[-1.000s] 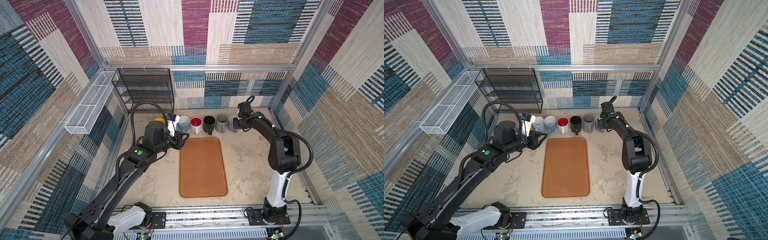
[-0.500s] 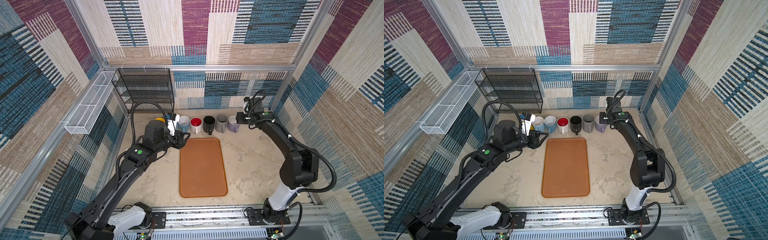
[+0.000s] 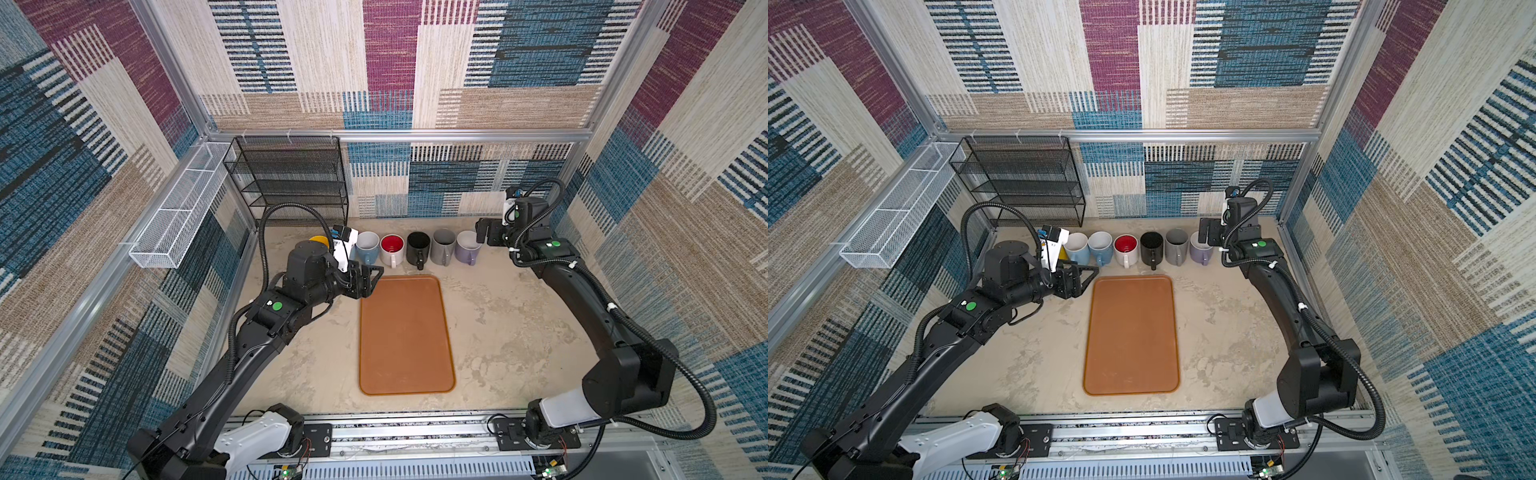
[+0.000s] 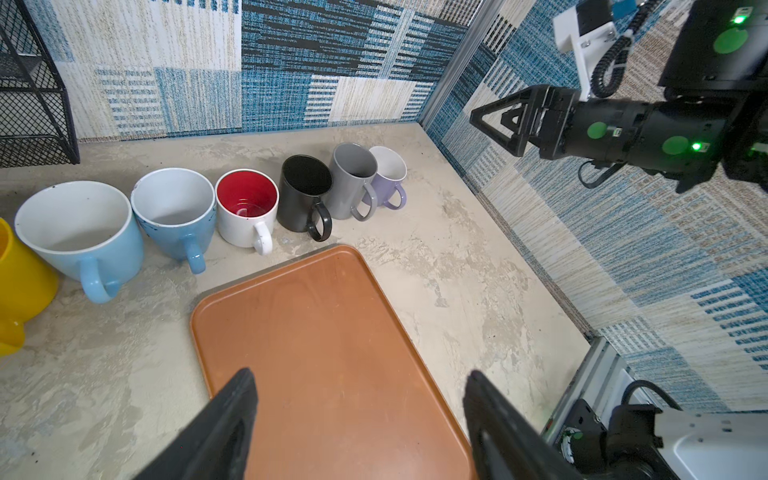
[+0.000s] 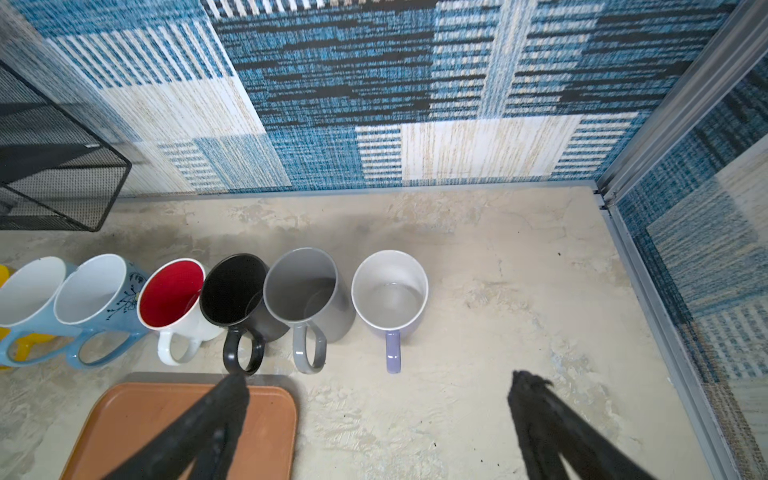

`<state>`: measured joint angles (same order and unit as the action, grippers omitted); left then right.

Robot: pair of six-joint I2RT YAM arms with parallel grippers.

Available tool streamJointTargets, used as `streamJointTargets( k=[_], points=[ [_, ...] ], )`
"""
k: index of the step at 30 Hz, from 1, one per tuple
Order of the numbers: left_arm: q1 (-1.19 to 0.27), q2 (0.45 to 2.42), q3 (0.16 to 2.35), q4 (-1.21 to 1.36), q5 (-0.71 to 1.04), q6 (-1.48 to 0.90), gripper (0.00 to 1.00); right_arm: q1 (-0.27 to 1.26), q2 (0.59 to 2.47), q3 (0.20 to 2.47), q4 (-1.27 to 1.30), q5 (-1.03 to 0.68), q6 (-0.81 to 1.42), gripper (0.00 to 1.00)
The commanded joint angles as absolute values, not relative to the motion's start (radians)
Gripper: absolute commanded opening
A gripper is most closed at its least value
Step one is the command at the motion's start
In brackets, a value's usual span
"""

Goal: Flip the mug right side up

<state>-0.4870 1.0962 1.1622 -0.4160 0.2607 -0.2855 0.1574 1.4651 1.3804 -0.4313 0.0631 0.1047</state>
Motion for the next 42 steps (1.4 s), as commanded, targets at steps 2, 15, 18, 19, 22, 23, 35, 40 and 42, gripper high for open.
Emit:
streamJointTargets(
  k=[2,15,18,19,22,23,35,40,42],
  points=[
    [-0.488,1.092,1.168,-0.422,0.238,-0.273,0.94,0.158,1.426,1.35,-0.342,0.101,0.112,1.0],
    [-0.486,1.075,1.152,-0.415,0.196,-0.257,0.99,0.158,1.294,1.202,-0.187,0.159,0.102,1.0],
    [-0.486,1.065,1.124,-0.395,0.168,-0.246,0.99,0.157,1.243,1.147,-0.128,0.153,0.092,1.0],
    [-0.486,1.06,1.111,-0.381,0.16,-0.247,0.99,0.157,1.224,1.125,-0.108,0.149,0.088,1.0],
    [-0.486,1.047,1.078,-0.338,0.124,-0.257,0.99,0.157,1.182,1.079,-0.068,0.159,0.085,1.0],
    [-0.486,1.04,1.067,-0.321,0.114,-0.256,0.99,0.158,1.17,1.065,-0.052,0.168,0.081,1.0],
    [-0.486,0.899,0.879,-0.126,-0.147,-0.159,0.99,0.158,1.11,0.959,0.012,0.192,0.019,1.0],
    [-0.486,0.88,0.836,-0.12,-0.301,-0.092,0.99,0.158,1.084,0.906,0.063,0.17,0.038,1.0],
    [-0.485,0.884,0.824,-0.115,-0.352,-0.064,1.0,0.158,1.091,0.911,0.058,0.171,0.043,1.0]
  ],
)
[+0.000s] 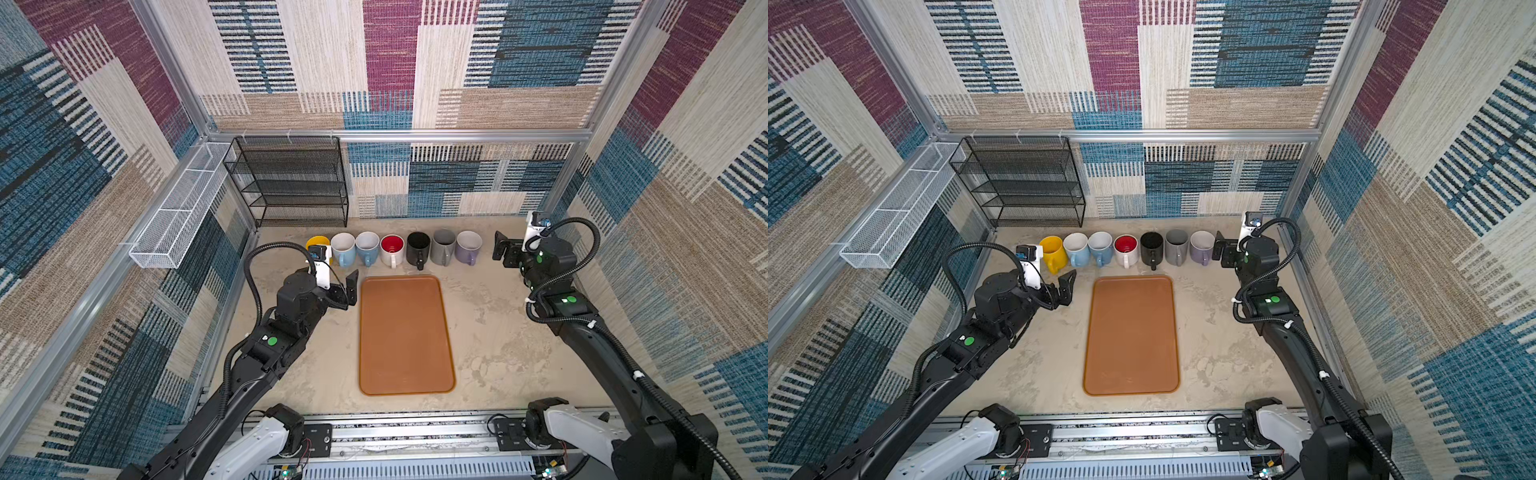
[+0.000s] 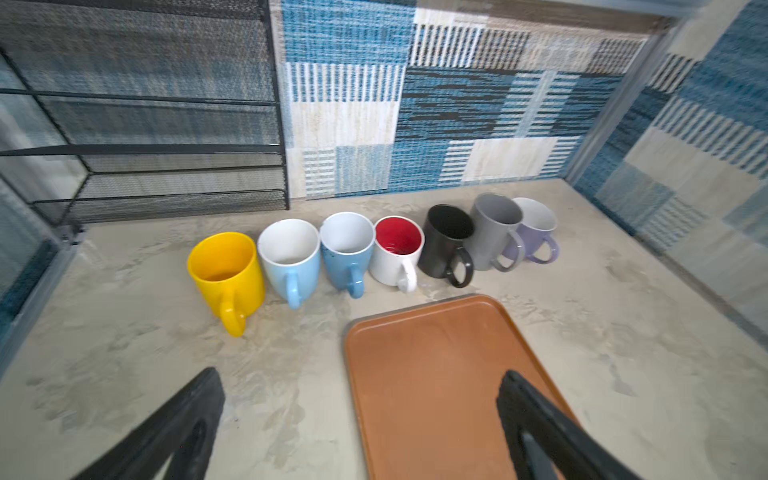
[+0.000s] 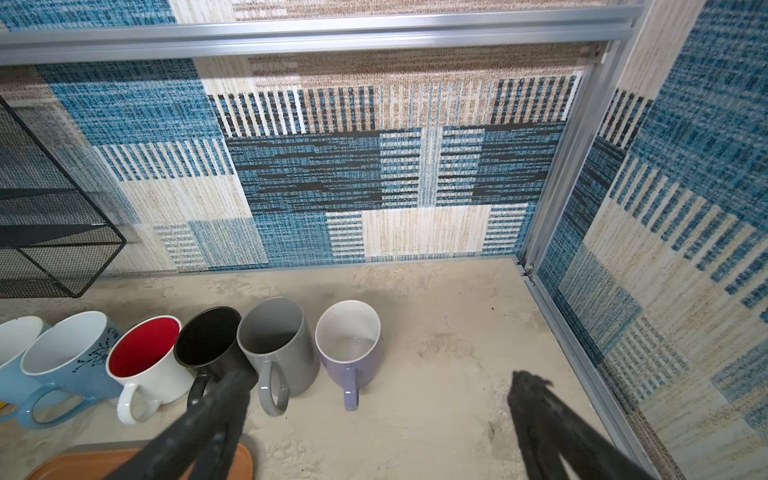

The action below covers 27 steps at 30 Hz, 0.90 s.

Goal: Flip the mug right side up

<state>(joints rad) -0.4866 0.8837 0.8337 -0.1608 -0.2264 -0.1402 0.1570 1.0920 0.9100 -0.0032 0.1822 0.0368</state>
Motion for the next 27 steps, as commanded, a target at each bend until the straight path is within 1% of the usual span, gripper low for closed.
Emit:
streamJointTargets(
  k=[1,6,7,11,16,20,27],
  points=[
    [-0.484,0.889,0.818,-0.109,-0.379,-0.049,1.0,0.158,1.101,0.919,0.05,0.181,0.048,1.0],
    [-0.464,0.919,0.766,-0.029,-0.446,0.026,0.98,0.157,1.141,0.946,0.026,0.191,0.026,1.0],
    [-0.457,0.926,0.754,-0.01,-0.467,0.035,0.96,0.158,1.144,0.946,0.028,0.186,0.018,1.0],
    [-0.399,0.95,0.694,0.067,-0.472,0.055,0.95,0.158,1.141,0.94,0.043,0.18,-0.004,1.0],
    [-0.309,0.978,0.611,0.179,-0.421,0.045,0.92,0.156,1.131,0.904,0.091,0.201,-0.004,1.0],
    [-0.233,1.011,0.56,0.243,-0.368,0.025,0.93,0.156,1.123,0.853,0.152,0.201,0.001,1.0],
    [-0.113,1.094,0.448,0.433,-0.266,0.01,0.94,0.156,1.107,0.759,0.26,0.18,0.007,1.0]
  ],
)
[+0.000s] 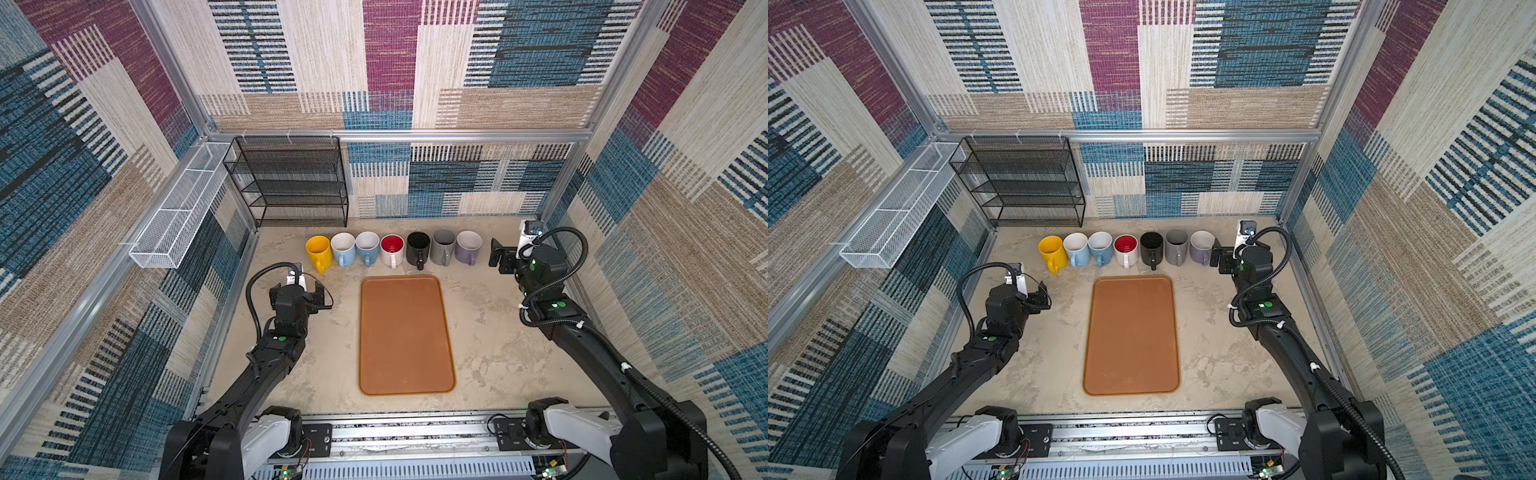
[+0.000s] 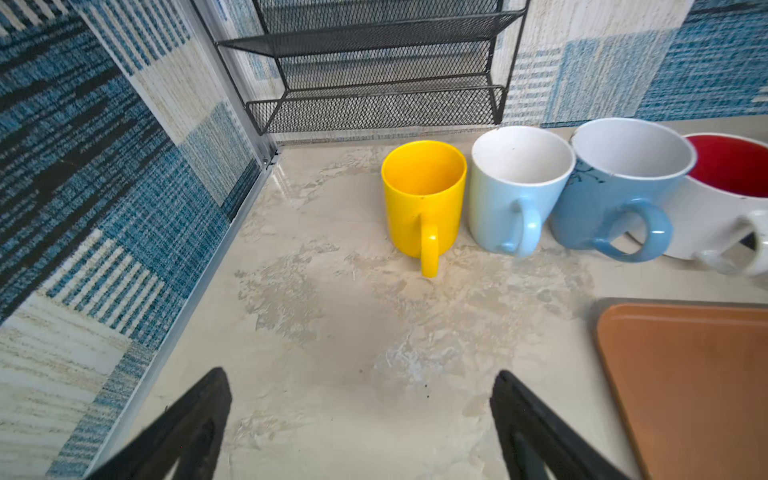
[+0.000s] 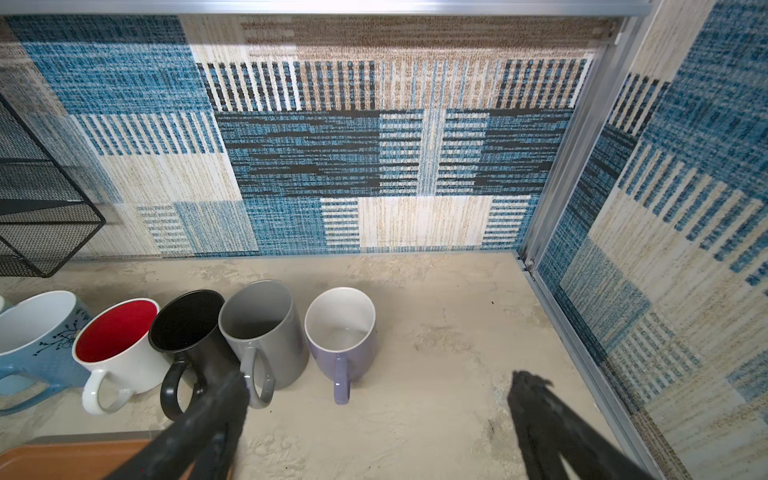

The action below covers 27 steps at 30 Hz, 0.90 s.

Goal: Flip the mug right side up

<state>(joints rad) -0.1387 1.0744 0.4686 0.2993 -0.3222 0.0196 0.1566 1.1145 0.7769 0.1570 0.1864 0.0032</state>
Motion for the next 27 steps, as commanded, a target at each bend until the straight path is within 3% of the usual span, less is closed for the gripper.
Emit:
streamJointTargets(
  k=[1,13,27],
  points=[
    [-0.098,1.108,0.439,0.448,-0.251,0.007,0.94,0.156,1.108,0.752,0.267,0.179,0.007,1.0],
    [0.012,1.308,0.371,0.698,-0.076,0.02,0.97,0.152,1.139,0.687,0.318,0.228,0.011,1.0],
    [0.026,1.533,0.301,1.044,0.003,0.01,0.99,0.146,1.119,0.625,0.39,0.241,-0.018,1.0]
  ],
)
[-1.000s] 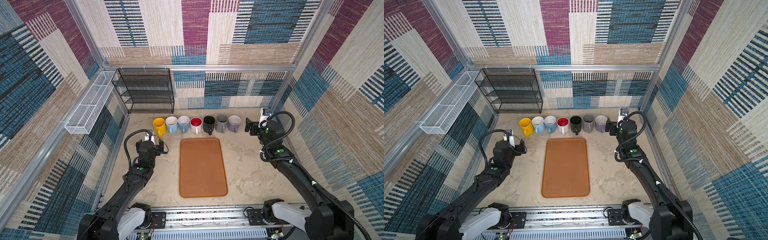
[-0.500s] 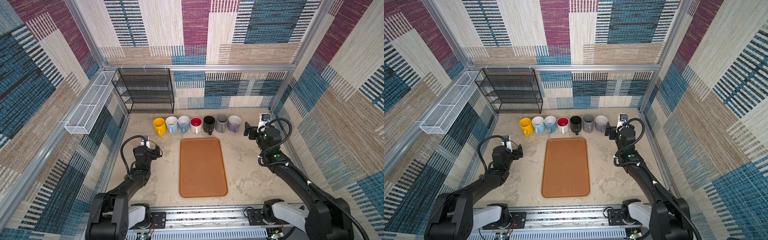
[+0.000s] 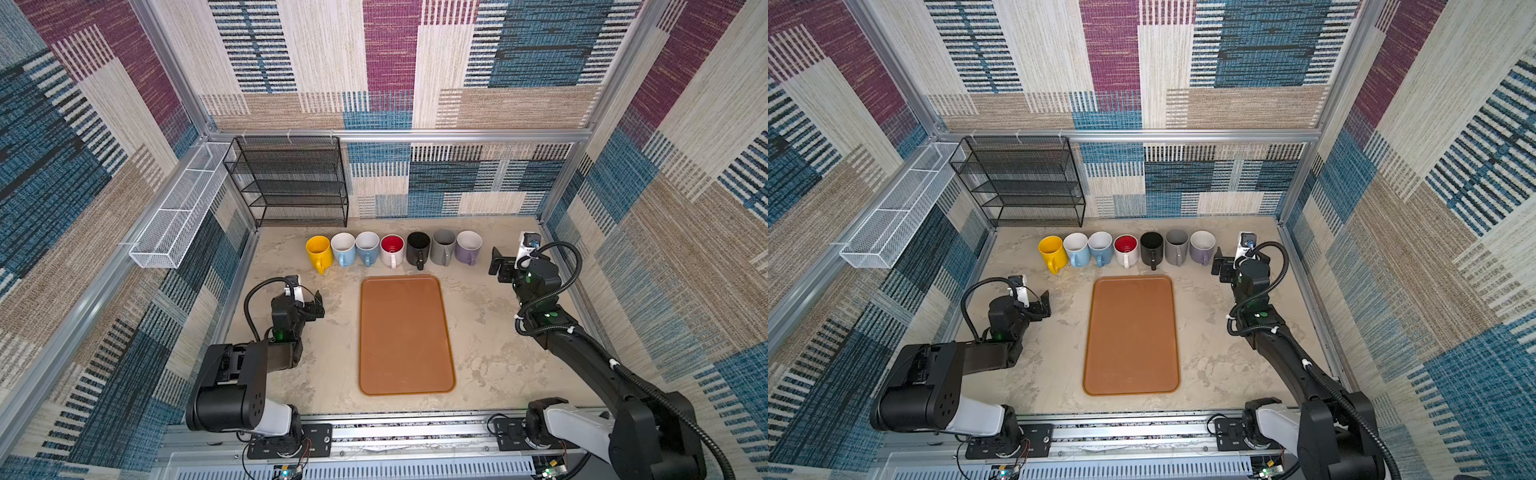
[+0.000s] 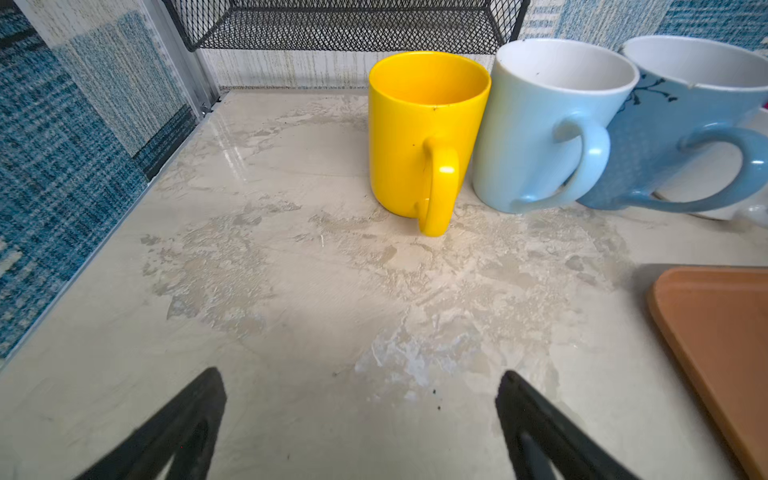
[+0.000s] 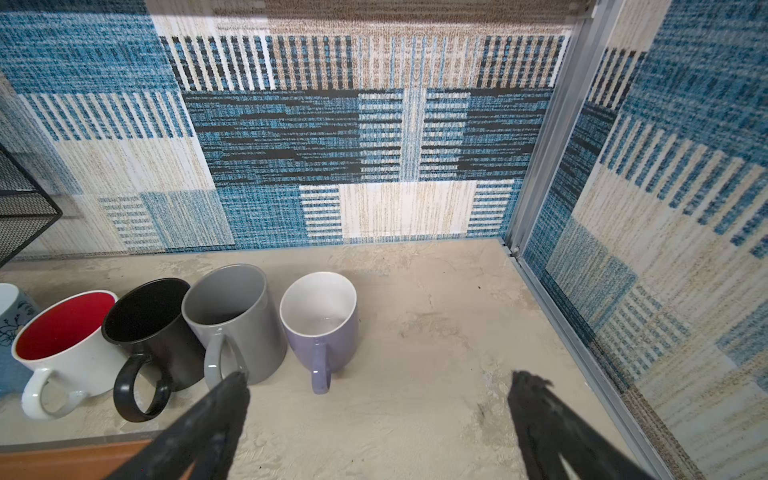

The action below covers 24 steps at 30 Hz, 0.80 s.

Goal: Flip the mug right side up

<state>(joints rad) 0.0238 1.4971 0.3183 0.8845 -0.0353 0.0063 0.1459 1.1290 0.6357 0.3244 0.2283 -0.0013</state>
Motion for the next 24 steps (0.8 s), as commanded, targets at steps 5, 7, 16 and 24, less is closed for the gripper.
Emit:
streamJointTargets(
  k=[5,7,16,24],
  points=[
    [0.027,1.527,0.292,1.051,-0.033,-0.004,0.99,0.142,1.093,0.578,0.437,0.233,-0.024,1.0],
    [0.03,1.524,0.327,0.982,-0.021,-0.005,0.99,0.141,1.089,0.562,0.459,0.227,-0.026,1.0],
    [0.037,1.545,0.443,0.79,0.075,0.026,0.99,0.131,1.095,0.538,0.496,0.207,-0.027,1.0],
    [0.037,1.545,0.443,0.792,0.074,0.026,0.99,0.088,1.118,0.476,0.585,0.145,-0.015,1.0]
  ],
)
